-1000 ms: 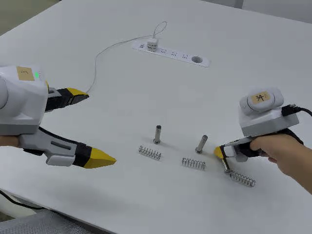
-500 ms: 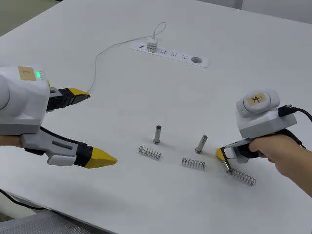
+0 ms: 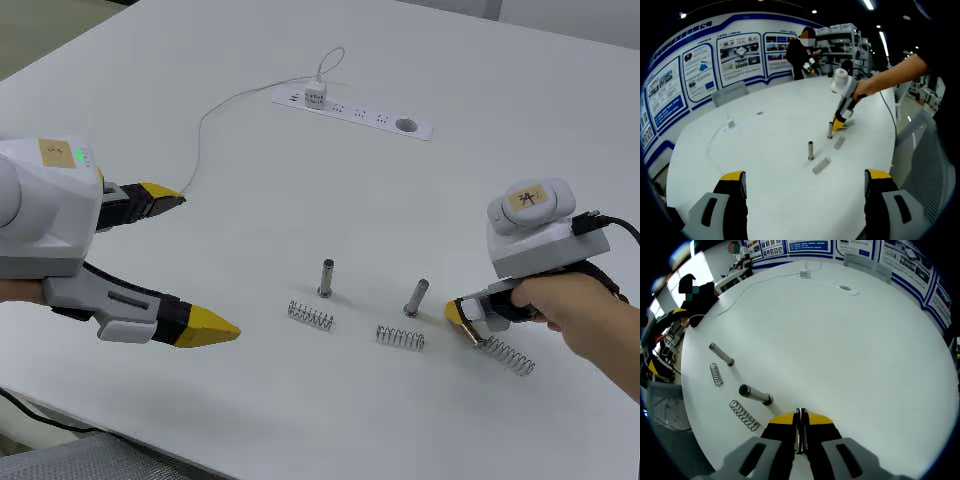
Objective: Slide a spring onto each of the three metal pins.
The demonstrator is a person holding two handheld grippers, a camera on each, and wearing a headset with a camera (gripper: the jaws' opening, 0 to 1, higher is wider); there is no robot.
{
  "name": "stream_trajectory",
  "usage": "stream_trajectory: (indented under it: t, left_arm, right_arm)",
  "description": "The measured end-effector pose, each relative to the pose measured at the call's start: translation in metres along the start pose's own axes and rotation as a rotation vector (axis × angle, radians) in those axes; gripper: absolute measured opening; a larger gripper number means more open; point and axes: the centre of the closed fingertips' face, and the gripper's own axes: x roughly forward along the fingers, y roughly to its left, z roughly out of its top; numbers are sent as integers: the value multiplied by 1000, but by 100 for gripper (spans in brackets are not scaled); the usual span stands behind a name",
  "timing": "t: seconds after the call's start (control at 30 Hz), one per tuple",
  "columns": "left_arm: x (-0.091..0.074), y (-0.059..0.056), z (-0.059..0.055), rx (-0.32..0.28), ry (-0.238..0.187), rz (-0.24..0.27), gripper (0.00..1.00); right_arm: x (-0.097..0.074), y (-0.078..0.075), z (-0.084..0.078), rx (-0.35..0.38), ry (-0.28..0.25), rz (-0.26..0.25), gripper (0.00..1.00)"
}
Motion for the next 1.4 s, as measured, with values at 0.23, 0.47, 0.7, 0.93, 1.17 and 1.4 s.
stream_trajectory:
  t: [0.23,0.47,0.7,0.93,1.17,1.4]
  left_arm:
    - [-1,0,0,-1,2,2,100]
    - [-2,-1,-2,-2,8,2,100]
    - [-3,-1,-3,1,14,6,100]
    - [0,-7,-1,6,14,-2,100]
    - [1,-10,2,7,9,-5,100]
    - [2,-14,3,5,7,-10,100]
  right_arm:
    - [-2,-5,8,67,-63,17,8]
    - [-2,-15,13,124,-102,13,8]
    - [-6,-18,16,127,-148,15,8]
    - [-13,-23,17,123,-203,8,8]
    - [-22,-26,17,110,-269,4,8]
    - [-29,-28,17,89,-316,-13,7]
